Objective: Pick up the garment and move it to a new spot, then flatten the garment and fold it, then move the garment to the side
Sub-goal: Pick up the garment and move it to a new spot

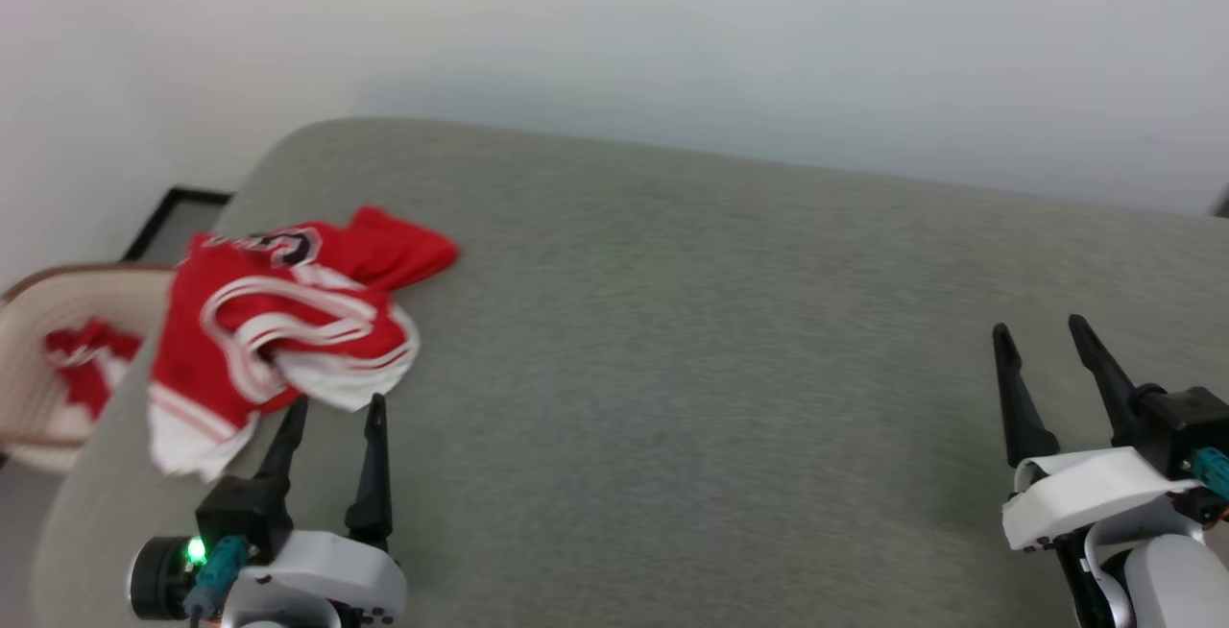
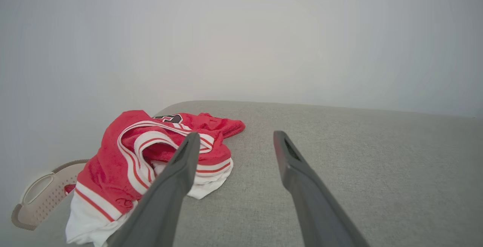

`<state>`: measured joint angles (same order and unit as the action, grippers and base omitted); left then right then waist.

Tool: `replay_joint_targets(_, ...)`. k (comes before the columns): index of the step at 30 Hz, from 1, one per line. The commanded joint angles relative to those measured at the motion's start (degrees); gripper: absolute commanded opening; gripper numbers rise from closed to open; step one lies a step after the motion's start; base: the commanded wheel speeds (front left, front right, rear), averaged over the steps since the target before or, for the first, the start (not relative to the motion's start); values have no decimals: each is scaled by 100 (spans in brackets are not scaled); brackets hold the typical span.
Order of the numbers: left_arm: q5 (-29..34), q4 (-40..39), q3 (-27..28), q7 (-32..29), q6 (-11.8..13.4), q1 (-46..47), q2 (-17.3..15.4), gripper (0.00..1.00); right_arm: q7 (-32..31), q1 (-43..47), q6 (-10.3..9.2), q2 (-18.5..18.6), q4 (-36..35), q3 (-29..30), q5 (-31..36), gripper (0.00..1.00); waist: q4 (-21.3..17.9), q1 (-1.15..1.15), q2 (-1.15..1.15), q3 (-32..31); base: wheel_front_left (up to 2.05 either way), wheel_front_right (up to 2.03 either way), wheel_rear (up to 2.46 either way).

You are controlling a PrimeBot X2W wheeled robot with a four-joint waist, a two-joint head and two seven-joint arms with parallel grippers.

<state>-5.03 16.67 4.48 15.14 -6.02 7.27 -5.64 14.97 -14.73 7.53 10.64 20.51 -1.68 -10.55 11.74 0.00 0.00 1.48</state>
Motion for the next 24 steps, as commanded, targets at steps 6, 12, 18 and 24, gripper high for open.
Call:
replay_joint_targets(6, 4, 0, 154, 1, 44, -74, 96, 100, 29, -102, -8, 2, 38, -235, -55, 100, 1245, 0, 0, 83, 0, 0, 0)
replay_joint_targets(12, -98, -76, 353, 2, 72, -255, 160, 100, 29, -182, -7, -85, 145, -607, -90, 100, 1817, 0, 0, 73, 0, 0, 0)
replay_joint_targets(18, -270, -507, 713, 1, 275, -621, 245, 100, 28, -598, -8, -141, 361, -1259, -195, 100, 1929, 0, 0, 243, 0, 0, 0)
replay_joint_targets(24, -572, -906, 781, 1, 485, -1007, 272, 100, 18, -962, -8, -179, 575, -1806, -388, 100, 1979, 0, 0, 330, 0, 0, 0)
